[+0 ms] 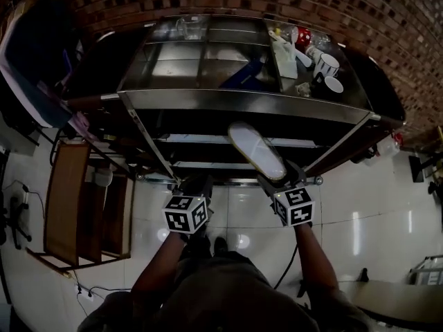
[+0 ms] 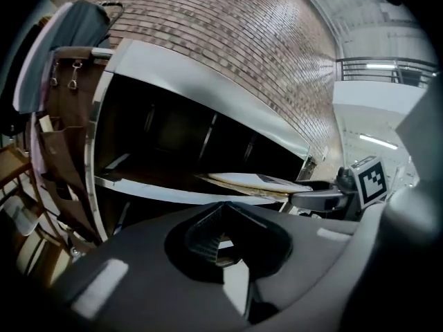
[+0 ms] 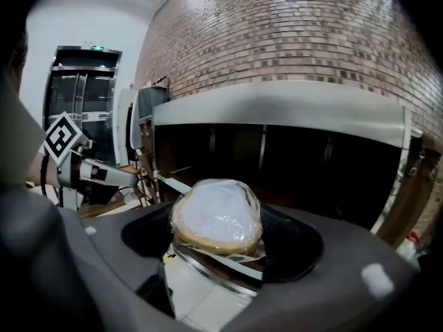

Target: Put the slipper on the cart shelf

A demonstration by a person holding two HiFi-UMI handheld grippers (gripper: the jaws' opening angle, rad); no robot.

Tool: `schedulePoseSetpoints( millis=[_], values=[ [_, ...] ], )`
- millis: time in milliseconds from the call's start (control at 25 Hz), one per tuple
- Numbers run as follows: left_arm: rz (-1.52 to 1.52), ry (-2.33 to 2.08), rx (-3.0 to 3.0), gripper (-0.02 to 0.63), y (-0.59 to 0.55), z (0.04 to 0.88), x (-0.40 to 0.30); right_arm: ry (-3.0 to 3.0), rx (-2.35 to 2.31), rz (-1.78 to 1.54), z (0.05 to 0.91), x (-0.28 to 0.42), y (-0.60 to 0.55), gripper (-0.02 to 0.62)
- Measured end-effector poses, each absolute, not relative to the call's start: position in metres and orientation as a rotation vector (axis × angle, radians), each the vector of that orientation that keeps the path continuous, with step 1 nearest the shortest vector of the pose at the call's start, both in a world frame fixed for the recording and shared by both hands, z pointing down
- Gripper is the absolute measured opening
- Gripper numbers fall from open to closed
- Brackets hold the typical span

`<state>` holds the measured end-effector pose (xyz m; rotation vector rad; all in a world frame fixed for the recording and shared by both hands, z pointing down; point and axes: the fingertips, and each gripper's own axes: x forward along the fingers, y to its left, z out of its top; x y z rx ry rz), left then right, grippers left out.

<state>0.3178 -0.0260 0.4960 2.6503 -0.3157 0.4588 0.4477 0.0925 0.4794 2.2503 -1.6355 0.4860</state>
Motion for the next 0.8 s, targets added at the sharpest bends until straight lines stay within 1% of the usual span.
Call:
schedulePoseSetpoints(
  millis=[360,800],
  values=[
    [0.527,-0.122,2.670,0.008,-0.043,0.499,0.380,-1.391,2.391,0.567,0.511,0.512,0.076,0.360],
    [0.601,0.008,2.663,0.008,-0.076,0.513,0.413,-1.211,2.485,0.675,0.559,0.561,0.004,0.362]
  ],
)
